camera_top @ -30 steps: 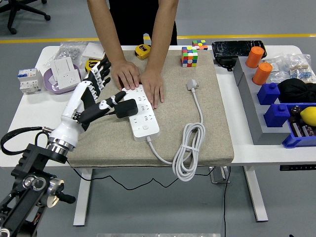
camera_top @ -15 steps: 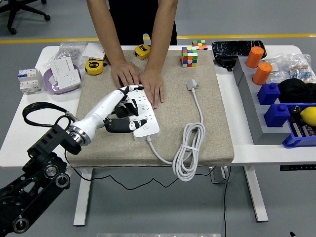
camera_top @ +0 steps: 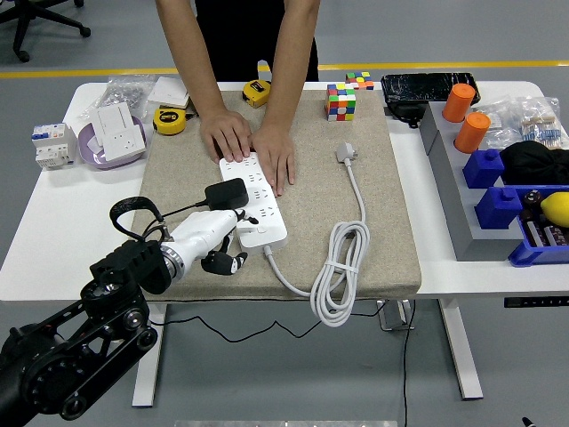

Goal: Pick up the plug,place it near the board,insert it into the board,press the button

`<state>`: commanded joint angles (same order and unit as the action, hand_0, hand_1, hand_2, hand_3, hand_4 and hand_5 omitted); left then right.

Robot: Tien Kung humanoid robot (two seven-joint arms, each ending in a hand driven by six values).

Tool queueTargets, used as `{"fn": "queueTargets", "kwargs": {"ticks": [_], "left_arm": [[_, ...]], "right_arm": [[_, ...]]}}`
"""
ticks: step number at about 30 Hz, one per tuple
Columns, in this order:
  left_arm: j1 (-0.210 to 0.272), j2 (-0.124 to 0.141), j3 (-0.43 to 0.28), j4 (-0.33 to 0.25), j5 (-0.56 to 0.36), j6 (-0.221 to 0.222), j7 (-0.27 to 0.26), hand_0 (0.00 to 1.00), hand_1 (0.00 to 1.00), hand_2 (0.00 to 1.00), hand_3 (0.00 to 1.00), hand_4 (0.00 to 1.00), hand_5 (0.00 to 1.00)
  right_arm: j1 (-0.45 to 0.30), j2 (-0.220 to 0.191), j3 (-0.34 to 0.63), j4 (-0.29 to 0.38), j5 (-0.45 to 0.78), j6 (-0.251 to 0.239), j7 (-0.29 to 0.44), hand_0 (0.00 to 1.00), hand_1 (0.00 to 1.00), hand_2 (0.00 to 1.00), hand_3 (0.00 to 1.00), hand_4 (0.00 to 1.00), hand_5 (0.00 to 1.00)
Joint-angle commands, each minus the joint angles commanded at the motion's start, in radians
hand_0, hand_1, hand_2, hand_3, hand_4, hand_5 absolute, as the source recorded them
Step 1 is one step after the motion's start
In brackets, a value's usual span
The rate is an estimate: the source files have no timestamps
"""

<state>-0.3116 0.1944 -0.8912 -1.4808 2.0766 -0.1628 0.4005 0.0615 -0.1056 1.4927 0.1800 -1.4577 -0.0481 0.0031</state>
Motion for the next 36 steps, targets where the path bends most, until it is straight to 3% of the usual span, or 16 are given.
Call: {"fn": "queueTargets", "kwargs": {"ticks": [16, 36], "left_arm": [[-0.019, -0.038, 0.038, 0.062, 0.003, 0.024, -0.014, 0.127, 0.039, 0.139, 0.88, 0.565, 0.079], [-0.031, -0.021, 0.046, 0.078, 0.014, 0.006, -0.008, 0.126, 0.039, 0.14, 0.874, 0.526, 0.047]], "right_arm": [[-0.003, 0.001, -0.005, 0.0, 0.003, 0.001, 0.0, 0.998, 0.875, 0.78, 0.784, 0.998, 0.959], [0.0, 0.0, -0.004, 0.0, 0.006, 0.0, 0.002, 0.998, 0.876, 0.78, 0.783, 0.998, 0.962]]}}
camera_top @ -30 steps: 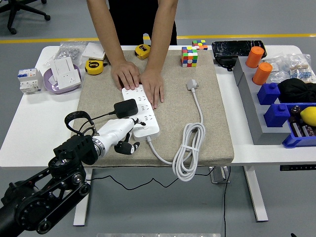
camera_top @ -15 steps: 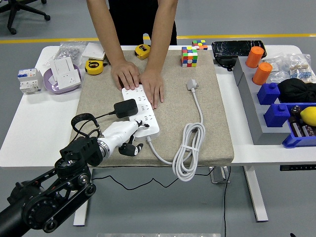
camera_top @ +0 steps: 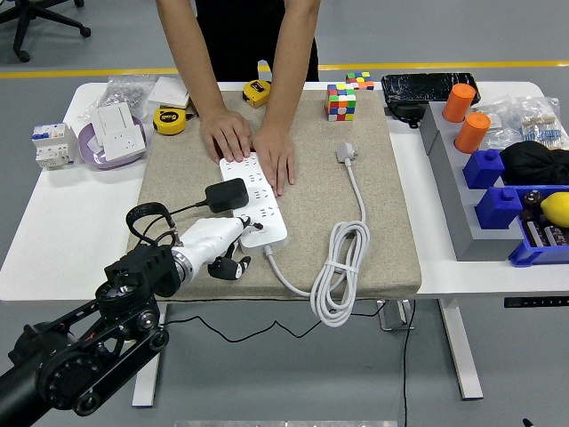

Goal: Pick up the plug,place it near the board,insert it into the board,press the button

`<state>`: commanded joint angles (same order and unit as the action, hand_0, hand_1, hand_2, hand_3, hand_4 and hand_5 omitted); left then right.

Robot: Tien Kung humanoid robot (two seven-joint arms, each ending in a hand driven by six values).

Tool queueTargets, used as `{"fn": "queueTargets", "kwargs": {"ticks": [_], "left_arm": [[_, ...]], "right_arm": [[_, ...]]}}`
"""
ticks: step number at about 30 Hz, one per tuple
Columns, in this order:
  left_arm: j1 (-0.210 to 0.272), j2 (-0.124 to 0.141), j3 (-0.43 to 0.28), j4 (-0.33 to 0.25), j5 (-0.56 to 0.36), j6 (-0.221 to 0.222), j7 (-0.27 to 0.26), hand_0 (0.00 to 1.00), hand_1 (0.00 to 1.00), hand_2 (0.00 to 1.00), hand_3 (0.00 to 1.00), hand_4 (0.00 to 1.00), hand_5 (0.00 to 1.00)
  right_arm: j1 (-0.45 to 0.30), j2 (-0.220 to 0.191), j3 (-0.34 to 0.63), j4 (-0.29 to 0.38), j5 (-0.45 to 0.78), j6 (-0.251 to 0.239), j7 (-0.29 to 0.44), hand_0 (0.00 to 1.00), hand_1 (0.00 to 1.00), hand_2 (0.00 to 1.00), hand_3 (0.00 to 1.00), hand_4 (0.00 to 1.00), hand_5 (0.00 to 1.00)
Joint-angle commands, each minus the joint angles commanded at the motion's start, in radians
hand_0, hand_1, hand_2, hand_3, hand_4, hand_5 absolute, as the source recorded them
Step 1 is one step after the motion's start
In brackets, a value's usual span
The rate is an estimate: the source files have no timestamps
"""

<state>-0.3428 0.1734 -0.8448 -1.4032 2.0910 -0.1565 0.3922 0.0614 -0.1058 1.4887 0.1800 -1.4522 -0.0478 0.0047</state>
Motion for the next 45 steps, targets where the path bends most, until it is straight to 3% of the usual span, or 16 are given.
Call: {"fn": "queueTargets", "kwargs": {"ticks": [6, 7, 12, 13, 26, 31, 36, 39, 42, 43, 45], "left_arm": [[-0.006, 0.001, 0.012, 0.003, -0.005, -0.007, 0.0, 0.126, 0.037, 0.141, 0.853, 0.52, 0.045], [-0.007, 0.001, 0.014, 0.004, -0.006, -0.009, 0.001, 0.125, 0.036, 0.14, 0.8, 0.516, 0.045], [-0.009, 0.005, 0.022, 0.007, -0.011, -0.023, 0.005, 0.125, 0.036, 0.14, 0.8, 0.516, 0.045], [-0.01, 0.006, 0.023, 0.007, -0.012, -0.025, 0.006, 0.126, 0.036, 0.14, 0.747, 0.508, 0.045], [-0.017, 0.01, 0.023, 0.012, -0.007, -0.058, 0.035, 0.126, 0.035, 0.141, 0.722, 0.508, 0.041], [-0.018, 0.012, 0.021, 0.002, 0.005, -0.046, 0.027, 0.125, 0.035, 0.141, 0.712, 0.509, 0.041], [-0.012, 0.015, -0.014, -0.071, 0.023, -0.047, 0.026, 0.125, 0.035, 0.141, 0.712, 0.509, 0.041], [0.01, 0.009, -0.083, -0.15, -0.039, -0.051, 0.009, 0.127, 0.036, 0.142, 0.713, 0.521, 0.042], [0.057, -0.014, -0.175, -0.228, -0.132, -0.011, -0.055, 0.127, 0.036, 0.142, 0.713, 0.521, 0.042], [0.078, -0.024, -0.218, -0.261, -0.175, 0.017, -0.091, 0.191, 0.121, 0.234, 0.648, 0.8, 0.213], [0.13, -0.057, -0.3, -0.309, -0.259, 0.096, -0.174, 0.191, 0.121, 0.234, 0.648, 0.8, 0.213]], "right_arm": [[0.002, -0.001, 0.004, 0.0, -0.003, -0.001, 0.0, 0.998, 0.876, 0.78, 0.783, 0.998, 0.962], [0.002, -0.001, 0.005, 0.0, -0.003, -0.001, 0.0, 0.998, 0.875, 0.78, 0.783, 0.998, 0.962], [0.003, -0.001, 0.003, 0.0, 0.0, -0.001, 0.0, 0.998, 0.875, 0.78, 0.783, 0.998, 0.962], [0.003, -0.001, 0.003, 0.0, 0.0, -0.001, 0.0, 0.998, 0.876, 0.78, 0.783, 0.998, 0.962], [0.004, -0.001, 0.005, 0.0, 0.0, -0.001, 0.0, 0.998, 0.875, 0.78, 0.783, 0.998, 0.962], [0.005, -0.002, 0.005, 0.0, 0.0, -0.001, 0.0, 0.998, 0.875, 0.78, 0.783, 0.998, 0.962], [0.004, -0.001, 0.005, 0.0, 0.0, -0.001, 0.0, 0.998, 0.875, 0.78, 0.783, 0.998, 0.962], [0.004, 0.001, 0.005, 0.0, -0.001, 0.0, 0.0, 0.998, 0.875, 0.78, 0.783, 0.998, 0.962], [0.002, 0.002, 0.004, 0.0, -0.002, 0.001, 0.0, 0.998, 0.875, 0.78, 0.783, 0.998, 0.962], [0.001, 0.003, 0.005, 0.0, -0.003, 0.001, 0.001, 0.998, 0.875, 0.78, 0.783, 0.998, 0.962], [-0.003, 0.005, 0.006, 0.0, -0.005, 0.001, 0.0, 0.998, 0.875, 0.78, 0.783, 0.998, 0.962]]}}
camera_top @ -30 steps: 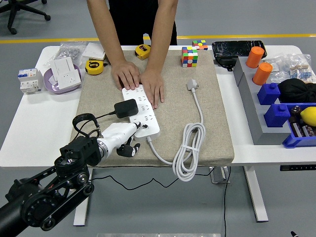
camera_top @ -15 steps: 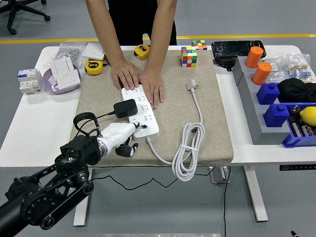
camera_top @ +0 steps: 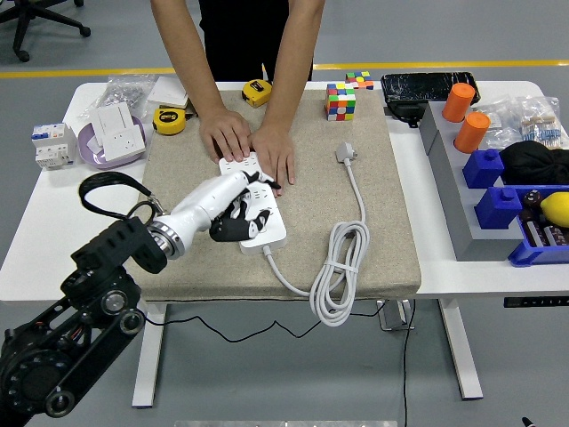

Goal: Pick up the plug,place it near the board,insert it into the board,press the button

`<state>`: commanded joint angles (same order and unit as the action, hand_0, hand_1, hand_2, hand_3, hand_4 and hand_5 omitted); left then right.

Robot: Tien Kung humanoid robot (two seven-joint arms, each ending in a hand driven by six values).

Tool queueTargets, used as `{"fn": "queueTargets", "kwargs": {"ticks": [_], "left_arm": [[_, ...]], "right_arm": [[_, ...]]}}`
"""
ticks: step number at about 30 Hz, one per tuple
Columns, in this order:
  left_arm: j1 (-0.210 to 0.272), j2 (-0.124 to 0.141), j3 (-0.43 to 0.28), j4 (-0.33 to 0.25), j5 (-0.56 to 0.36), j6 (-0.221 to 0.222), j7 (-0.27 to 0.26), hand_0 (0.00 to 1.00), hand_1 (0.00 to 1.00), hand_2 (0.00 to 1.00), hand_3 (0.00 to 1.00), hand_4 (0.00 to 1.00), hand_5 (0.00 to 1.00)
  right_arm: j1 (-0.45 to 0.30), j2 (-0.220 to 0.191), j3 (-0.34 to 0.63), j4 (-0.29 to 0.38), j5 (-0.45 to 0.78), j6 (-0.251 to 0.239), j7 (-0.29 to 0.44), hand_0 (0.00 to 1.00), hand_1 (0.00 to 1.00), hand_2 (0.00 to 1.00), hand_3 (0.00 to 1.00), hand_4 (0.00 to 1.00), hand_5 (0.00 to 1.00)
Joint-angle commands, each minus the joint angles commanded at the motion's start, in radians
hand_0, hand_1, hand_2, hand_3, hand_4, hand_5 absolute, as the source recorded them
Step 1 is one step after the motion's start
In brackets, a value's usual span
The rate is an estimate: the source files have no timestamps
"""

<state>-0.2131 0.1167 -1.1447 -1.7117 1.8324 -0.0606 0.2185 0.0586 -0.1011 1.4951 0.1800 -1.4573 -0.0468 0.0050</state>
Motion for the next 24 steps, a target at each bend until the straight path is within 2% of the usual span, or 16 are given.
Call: {"fn": "queueTargets", "kwargs": {"ticks": [3, 4, 7, 9, 10, 15, 16, 21, 22, 24], "left_arm": [[0.055, -0.034, -0.11, -0.009, -0.122, 0.106, -0.117, 0.191, 0.121, 0.234, 0.648, 0.8, 0.213], [0.077, -0.043, -0.149, -0.006, -0.167, 0.14, -0.161, 0.422, 0.603, 0.578, 0.638, 0.94, 0.338], [0.129, -0.054, -0.229, 0.002, -0.297, 0.163, -0.279, 0.422, 0.603, 0.578, 0.638, 0.94, 0.338], [0.151, -0.057, -0.261, 0.009, -0.375, 0.162, -0.32, 0.422, 0.603, 0.578, 0.638, 0.94, 0.338], [0.165, -0.061, -0.28, 0.015, -0.421, 0.154, -0.34, 0.791, 0.853, 0.812, 0.792, 0.998, 0.61], [0.197, -0.1, -0.355, 0.051, -0.629, 0.106, -0.395, 0.791, 0.853, 0.812, 0.792, 0.998, 0.61], [0.2, -0.105, -0.361, 0.059, -0.674, 0.098, -0.4, 0.973, 0.998, 0.982, 0.96, 0.998, 0.946], [0.214, -0.117, -0.374, 0.104, -0.882, 0.069, -0.418, 0.973, 0.998, 0.982, 0.96, 0.998, 0.946], [0.216, -0.117, -0.375, 0.11, -0.928, 0.064, -0.418, 0.998, 0.998, 0.998, 0.995, 0.998, 0.998], [0.218, -0.117, -0.377, 0.114, -1.012, 0.06, -0.417, 0.998, 0.998, 0.998, 0.995, 0.998, 0.998]], "right_arm": [[-0.004, 0.002, 0.003, 0.0, -0.004, 0.0, -0.001, 0.998, 0.875, 0.78, 0.783, 0.998, 0.962], [-0.005, 0.003, 0.001, 0.0, -0.002, 0.0, -0.001, 0.998, 0.875, 0.78, 0.783, 0.998, 0.962], [-0.005, 0.004, -0.001, 0.0, 0.002, 0.001, 0.002, 0.998, 0.875, 0.78, 0.783, 0.998, 0.962], [-0.006, 0.004, -0.001, 0.0, 0.003, 0.002, 0.002, 0.998, 0.875, 0.78, 0.783, 0.998, 0.962], [-0.006, 0.004, 0.001, 0.0, 0.002, 0.001, 0.002, 0.998, 0.875, 0.78, 0.782, 0.998, 0.963], [-0.008, 0.004, 0.004, 0.0, 0.001, 0.001, 0.003, 0.998, 0.875, 0.78, 0.782, 0.998, 0.963], [-0.008, 0.004, 0.004, 0.0, 0.0, 0.001, 0.003, 0.998, 0.875, 0.78, 0.782, 0.998, 0.964], [-0.007, 0.005, 0.004, 0.0, 0.003, 0.0, 0.004, 0.998, 0.875, 0.78, 0.782, 0.998, 0.964], [-0.007, 0.004, 0.003, 0.0, 0.004, 0.0, 0.005, 0.998, 0.875, 0.78, 0.782, 0.998, 0.966], [-0.007, 0.004, 0.005, 0.0, 0.003, 0.0, 0.005, 0.998, 0.875, 0.78, 0.782, 0.998, 0.966]]}}
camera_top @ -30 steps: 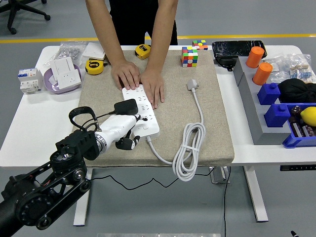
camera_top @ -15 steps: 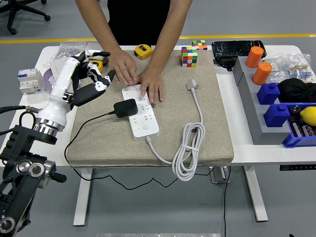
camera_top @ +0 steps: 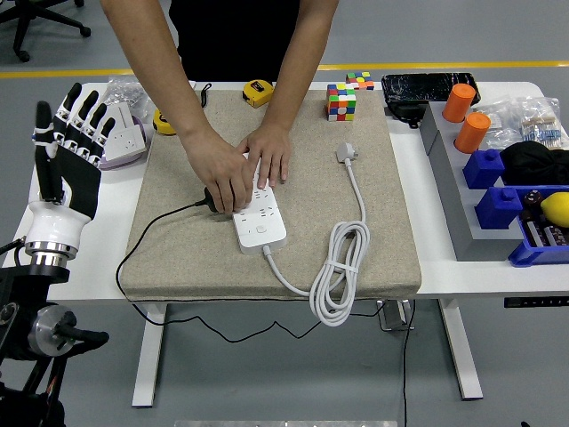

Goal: Pick up the plug,place it near the board,insert it into the board,press the button

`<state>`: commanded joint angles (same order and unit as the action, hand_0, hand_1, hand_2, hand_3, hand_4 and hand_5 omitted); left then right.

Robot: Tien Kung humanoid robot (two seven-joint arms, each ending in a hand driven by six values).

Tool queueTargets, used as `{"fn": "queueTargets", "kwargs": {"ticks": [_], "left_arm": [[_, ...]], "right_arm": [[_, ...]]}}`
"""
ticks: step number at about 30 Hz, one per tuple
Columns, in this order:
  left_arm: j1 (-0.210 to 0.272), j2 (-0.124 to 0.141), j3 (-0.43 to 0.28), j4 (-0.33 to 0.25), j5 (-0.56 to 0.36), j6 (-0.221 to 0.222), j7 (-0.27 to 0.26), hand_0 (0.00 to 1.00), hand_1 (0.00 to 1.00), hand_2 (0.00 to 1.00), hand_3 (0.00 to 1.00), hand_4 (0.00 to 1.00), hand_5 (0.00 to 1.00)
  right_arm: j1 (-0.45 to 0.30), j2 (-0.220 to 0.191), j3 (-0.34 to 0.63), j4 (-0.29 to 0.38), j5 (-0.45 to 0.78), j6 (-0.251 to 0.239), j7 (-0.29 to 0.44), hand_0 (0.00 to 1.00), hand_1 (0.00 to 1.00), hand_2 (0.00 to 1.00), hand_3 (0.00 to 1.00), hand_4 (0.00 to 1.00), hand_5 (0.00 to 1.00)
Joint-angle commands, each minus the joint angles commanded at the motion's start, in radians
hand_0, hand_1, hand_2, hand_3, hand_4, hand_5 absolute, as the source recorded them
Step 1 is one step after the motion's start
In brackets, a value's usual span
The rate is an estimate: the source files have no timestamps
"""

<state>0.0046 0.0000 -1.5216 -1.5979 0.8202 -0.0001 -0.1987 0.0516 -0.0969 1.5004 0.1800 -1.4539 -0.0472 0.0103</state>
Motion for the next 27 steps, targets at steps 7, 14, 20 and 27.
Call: {"fn": "queueTargets", "kwargs": {"ticks": [7, 14, 20, 27], "left_arm": [[-0.003, 0.0, -0.007, 0.002, -0.293, -0.015, 0.004, 0.998, 0.998, 0.998, 0.997, 0.998, 0.998], [-0.01, 0.002, -0.02, 0.005, -0.334, -0.016, 0.009, 0.998, 0.998, 0.998, 0.996, 0.998, 0.998], [-0.012, 0.006, -0.023, 0.007, -0.326, -0.021, 0.015, 0.998, 0.998, 0.998, 0.994, 0.998, 0.998], [-0.015, 0.011, -0.025, 0.01, -0.33, -0.027, 0.017, 0.998, 0.998, 0.998, 0.993, 0.998, 0.998]], "right_arm": [[0.002, -0.001, 0.004, 0.0, -0.001, -0.001, 0.001, 0.998, 0.875, 0.78, 0.782, 0.998, 0.966], [0.007, 0.0, 0.002, 0.0, 0.002, 0.0, 0.002, 0.998, 0.875, 0.78, 0.783, 0.998, 0.968], [0.008, -0.002, 0.002, 0.0, 0.004, 0.0, 0.003, 0.998, 0.874, 0.78, 0.783, 0.998, 0.971], [0.007, -0.002, 0.001, 0.0, 0.006, 0.001, 0.004, 0.998, 0.875, 0.78, 0.782, 0.998, 0.971]]}}
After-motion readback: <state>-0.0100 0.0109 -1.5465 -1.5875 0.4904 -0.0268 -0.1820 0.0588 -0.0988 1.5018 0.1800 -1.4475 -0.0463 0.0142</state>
